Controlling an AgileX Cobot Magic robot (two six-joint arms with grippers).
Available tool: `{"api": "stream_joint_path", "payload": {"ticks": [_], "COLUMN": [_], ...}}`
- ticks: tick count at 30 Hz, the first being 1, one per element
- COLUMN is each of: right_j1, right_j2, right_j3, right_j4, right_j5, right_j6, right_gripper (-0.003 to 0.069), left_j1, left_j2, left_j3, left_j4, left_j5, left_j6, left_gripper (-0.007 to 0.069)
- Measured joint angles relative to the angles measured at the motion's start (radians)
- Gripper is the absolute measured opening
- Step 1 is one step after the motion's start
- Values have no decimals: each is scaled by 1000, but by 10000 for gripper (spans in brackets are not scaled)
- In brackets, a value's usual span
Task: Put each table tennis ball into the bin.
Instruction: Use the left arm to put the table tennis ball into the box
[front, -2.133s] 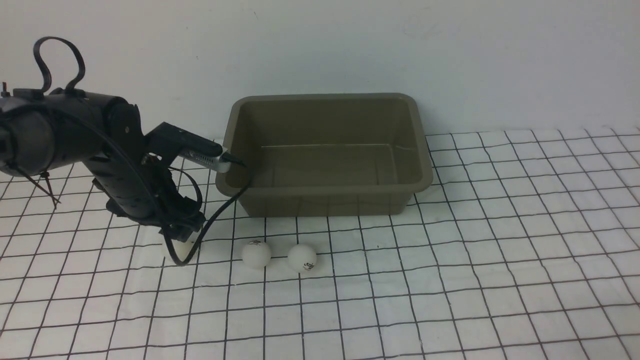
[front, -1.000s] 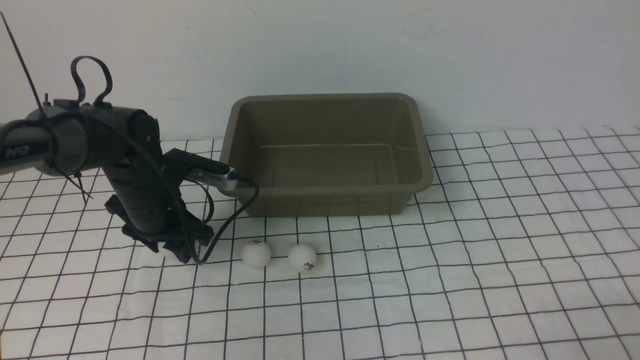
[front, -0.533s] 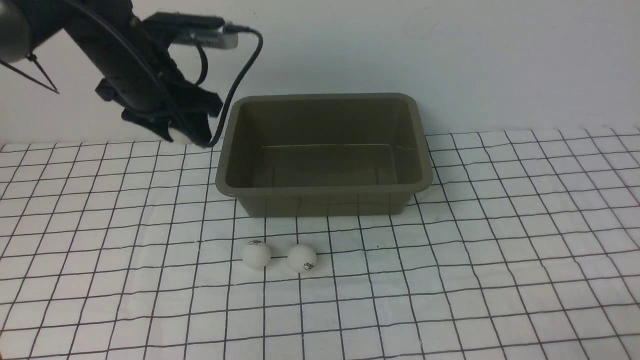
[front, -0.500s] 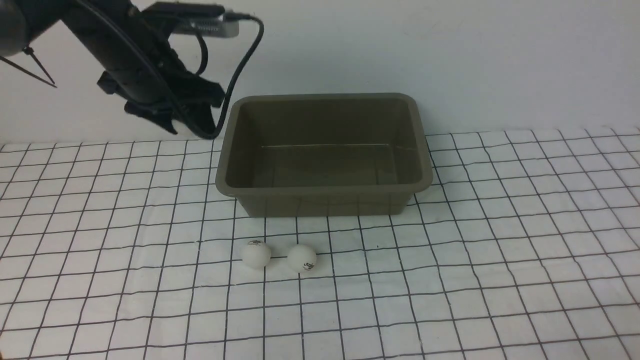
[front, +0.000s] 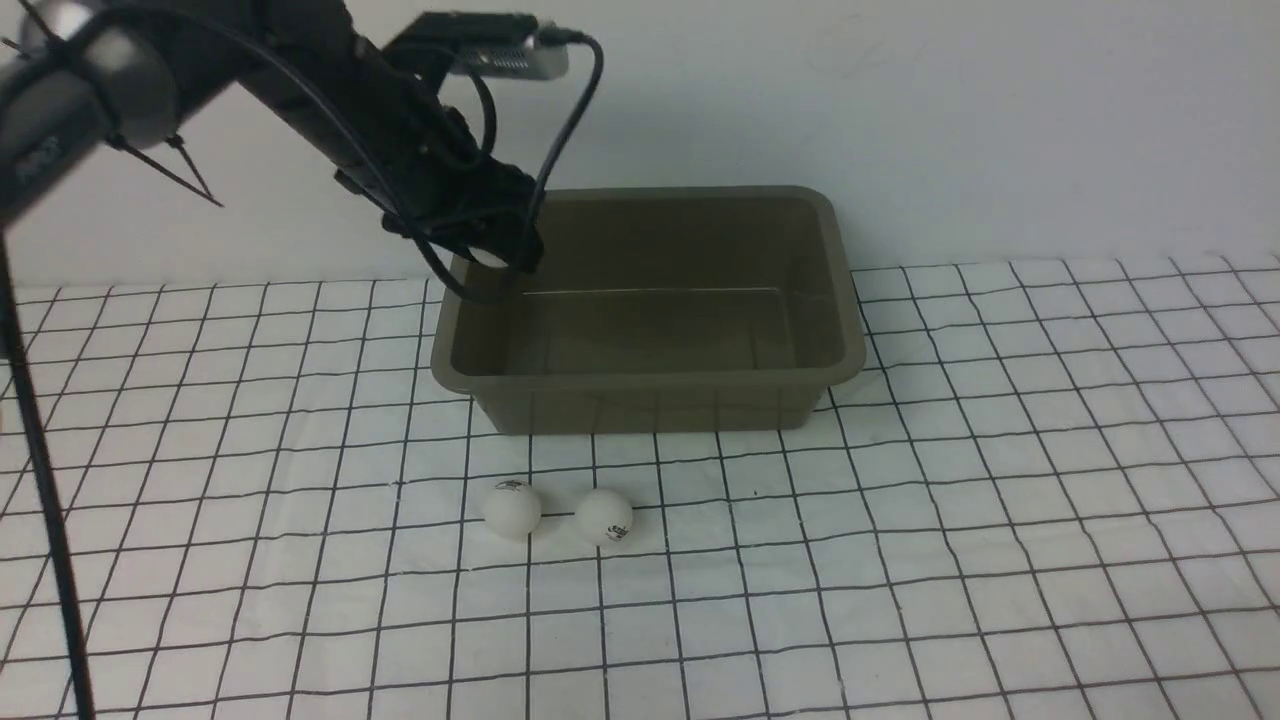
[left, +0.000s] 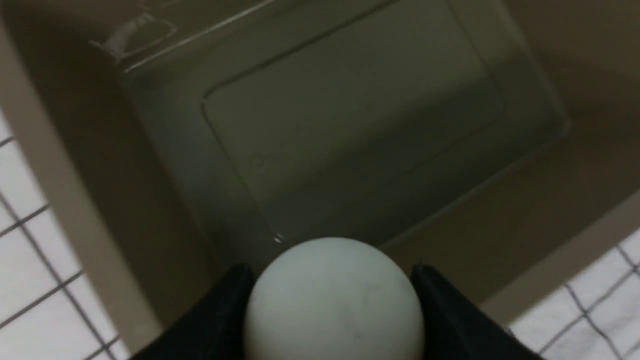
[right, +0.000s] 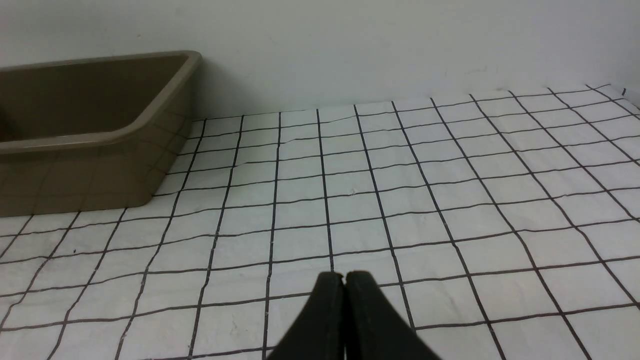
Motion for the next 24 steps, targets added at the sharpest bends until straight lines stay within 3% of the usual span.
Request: {"api": "stream_joint_path", "payload": {"ticks": [10,20,24], "right_j1": [0,0,0], "right_j2": [0,0,0], "right_j3": [0,0,0], "right_j4": [0,0,0], "right_j5": [0,0,0], "right_j6": [0,0,0], "right_gripper": [-18,-18,-18], "left_j1": [-59,-63,-63], "left_j2": [44,58,58], "left_j3": [0,-7,-69], "left_j4": [54,54,65], "left_j5": [-97,-100,-9], "left_j6": [74,103,100], "left_gripper": [354,541,563]}}
